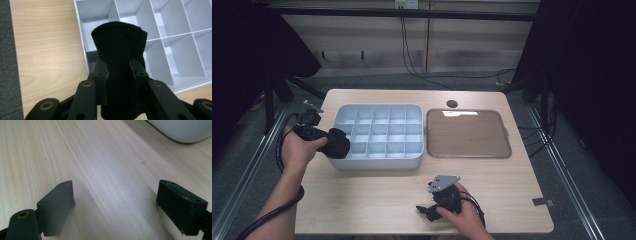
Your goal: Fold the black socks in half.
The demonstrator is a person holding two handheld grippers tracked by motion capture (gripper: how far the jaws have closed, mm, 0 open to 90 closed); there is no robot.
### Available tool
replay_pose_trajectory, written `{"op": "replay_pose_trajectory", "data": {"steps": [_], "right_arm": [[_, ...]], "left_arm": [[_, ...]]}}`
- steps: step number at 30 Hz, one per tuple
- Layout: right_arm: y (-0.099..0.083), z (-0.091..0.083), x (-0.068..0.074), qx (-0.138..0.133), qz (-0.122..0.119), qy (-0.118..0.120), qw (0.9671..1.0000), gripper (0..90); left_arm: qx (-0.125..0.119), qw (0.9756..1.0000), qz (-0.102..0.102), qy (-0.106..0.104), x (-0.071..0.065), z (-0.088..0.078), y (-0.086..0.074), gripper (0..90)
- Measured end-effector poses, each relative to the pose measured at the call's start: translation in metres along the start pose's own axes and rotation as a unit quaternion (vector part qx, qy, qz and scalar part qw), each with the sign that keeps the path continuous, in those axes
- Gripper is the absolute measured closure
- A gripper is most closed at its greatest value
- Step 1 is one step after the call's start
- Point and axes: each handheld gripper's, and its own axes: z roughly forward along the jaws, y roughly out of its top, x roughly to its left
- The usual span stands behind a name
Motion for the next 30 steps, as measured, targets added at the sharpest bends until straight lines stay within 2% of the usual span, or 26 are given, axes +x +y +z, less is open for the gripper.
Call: {"op": "replay_pose_trajectory", "data": {"steps": [11, 16, 18, 22, 30], "right_arm": [[0.0, 0.0, 0.0, 0.0, 0.001, 0.0, 1.0, 13.8], [0.0, 0.0, 0.0, 0.0, 0.0, 0.0, 1.0, 13.8], [0.0, 0.0, 0.0, 0.0, 0.0, 0.0, 1.0, 13.8], [0.0, 0.0, 0.0, 0.0, 0.0, 0.0, 1.0, 13.8], [0.0, 0.0, 0.0, 0.0, 0.0, 0.0, 1.0, 13.8]], "left_arm": [[0.012, 0.9996, 0.008, 0.023, -0.004, 0.008, -0.001, 71.0], [0.017, 0.9992, 0.015, 0.034, -0.007, 0.013, -0.001, 70.9], [0.024, 0.9988, 0.023, 0.037, -0.008, 0.015, -0.001, 70.9], [0.029, 0.9982, 0.025, 0.048, -0.011, 0.018, 0.0, 70.8], [0.033, 0.9978, 0.024, 0.052, -0.011, 0.023, -0.001, 70.8]]}}
